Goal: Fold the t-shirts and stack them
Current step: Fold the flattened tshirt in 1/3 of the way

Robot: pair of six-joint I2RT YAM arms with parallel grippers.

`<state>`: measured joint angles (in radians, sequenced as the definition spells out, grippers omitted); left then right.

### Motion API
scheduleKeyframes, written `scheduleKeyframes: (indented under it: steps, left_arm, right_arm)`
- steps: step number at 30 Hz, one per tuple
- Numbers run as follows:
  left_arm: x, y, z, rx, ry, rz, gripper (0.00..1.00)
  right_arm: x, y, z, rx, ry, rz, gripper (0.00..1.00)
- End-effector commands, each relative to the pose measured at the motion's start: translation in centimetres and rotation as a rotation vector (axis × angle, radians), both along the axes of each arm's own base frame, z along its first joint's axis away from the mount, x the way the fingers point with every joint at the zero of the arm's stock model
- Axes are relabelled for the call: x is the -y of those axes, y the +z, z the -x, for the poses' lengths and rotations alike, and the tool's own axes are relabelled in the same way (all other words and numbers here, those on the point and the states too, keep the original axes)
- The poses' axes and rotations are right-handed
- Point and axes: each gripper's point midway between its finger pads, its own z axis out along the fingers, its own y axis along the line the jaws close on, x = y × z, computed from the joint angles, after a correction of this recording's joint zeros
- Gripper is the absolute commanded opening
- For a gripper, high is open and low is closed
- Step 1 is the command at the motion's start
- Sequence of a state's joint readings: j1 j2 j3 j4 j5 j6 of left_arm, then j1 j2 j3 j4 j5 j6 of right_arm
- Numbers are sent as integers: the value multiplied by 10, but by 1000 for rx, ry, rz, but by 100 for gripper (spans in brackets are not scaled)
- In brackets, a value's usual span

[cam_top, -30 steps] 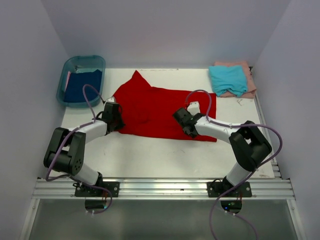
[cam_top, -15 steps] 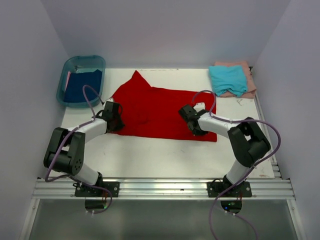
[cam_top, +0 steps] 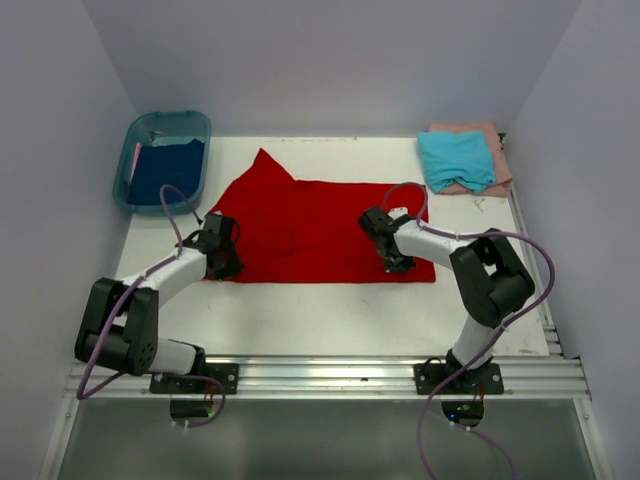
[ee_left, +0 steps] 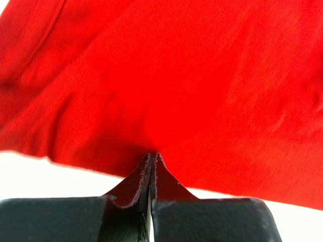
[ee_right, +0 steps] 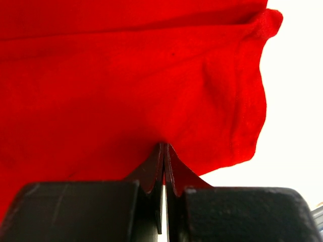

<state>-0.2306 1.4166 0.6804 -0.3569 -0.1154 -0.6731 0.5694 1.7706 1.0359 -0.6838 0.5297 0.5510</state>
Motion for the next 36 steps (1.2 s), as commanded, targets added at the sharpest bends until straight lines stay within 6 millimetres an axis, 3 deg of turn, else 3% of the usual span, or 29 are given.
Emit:
scheduleKeyframes:
  steps: [1, 11, 13, 16, 19, 24, 29, 32, 36]
  left_arm:
    - [-5, 2, 35, -73, 25, 11, 0]
    - [3, 12, 88, -154, 50, 110, 0]
    - [10, 21, 90, -156, 38, 153, 0]
    - [8, 46, 76, -60, 24, 144, 0]
    - [17, 74, 50, 80, -55, 169, 0]
    - [20, 87, 6, 210, -80, 144, 0]
    - [34, 59, -38, 236, -134, 149, 0]
    - [48, 34, -50, 203, -185, 184, 0]
    - [42, -4, -48, 111, -159, 145, 0]
  right_arm:
    - [-1, -30, 67, -280, -12, -77, 0]
    - [-5, -44, 123, -469, -43, -168, 0]
    - [-5, -43, 122, -459, -39, -158, 0]
    - [-6, -39, 122, -466, -36, -157, 0]
    - [-12, -32, 124, -465, -31, -192, 0]
    - [-9, -33, 124, -461, -28, -184, 0]
    - [-13, -37, 122, -449, -35, -202, 0]
    - [-13, -37, 123, -445, -36, -201, 0]
    - [-12, -31, 121, -419, -45, -201, 0]
